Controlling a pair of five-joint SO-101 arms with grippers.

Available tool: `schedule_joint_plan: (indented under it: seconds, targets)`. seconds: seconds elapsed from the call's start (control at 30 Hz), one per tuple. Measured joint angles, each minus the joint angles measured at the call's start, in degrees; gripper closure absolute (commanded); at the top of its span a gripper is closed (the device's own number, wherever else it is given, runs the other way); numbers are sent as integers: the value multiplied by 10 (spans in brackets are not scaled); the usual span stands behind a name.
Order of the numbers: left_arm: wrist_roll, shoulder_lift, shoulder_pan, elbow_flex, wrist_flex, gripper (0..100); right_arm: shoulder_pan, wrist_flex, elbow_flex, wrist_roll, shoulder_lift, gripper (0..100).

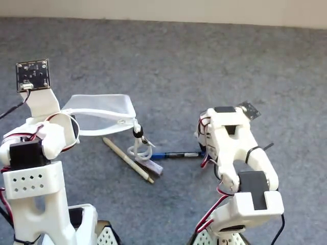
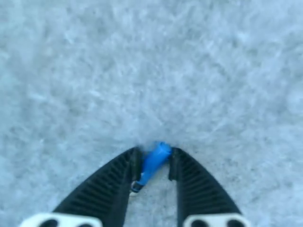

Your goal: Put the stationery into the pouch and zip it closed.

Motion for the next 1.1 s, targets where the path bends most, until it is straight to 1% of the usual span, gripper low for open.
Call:
schedule_joint_plan:
  seconds: [0.2, 0.4, 0.53, 0.9, 1.1]
  targets:
    - [0, 0, 0, 0, 0, 990, 4, -4, 0, 0, 0, 991]
    - [0, 0, 0, 0, 0, 990, 9, -53, 0, -1, 0, 994]
    - [0, 0, 0, 0, 0, 990, 24, -51, -36, -3, 1, 994]
    - [0, 0, 0, 0, 0, 990, 31, 96, -173, -3, 1, 994]
    - [0, 0, 0, 0, 0, 990, 29, 145, -205, 32, -15, 995]
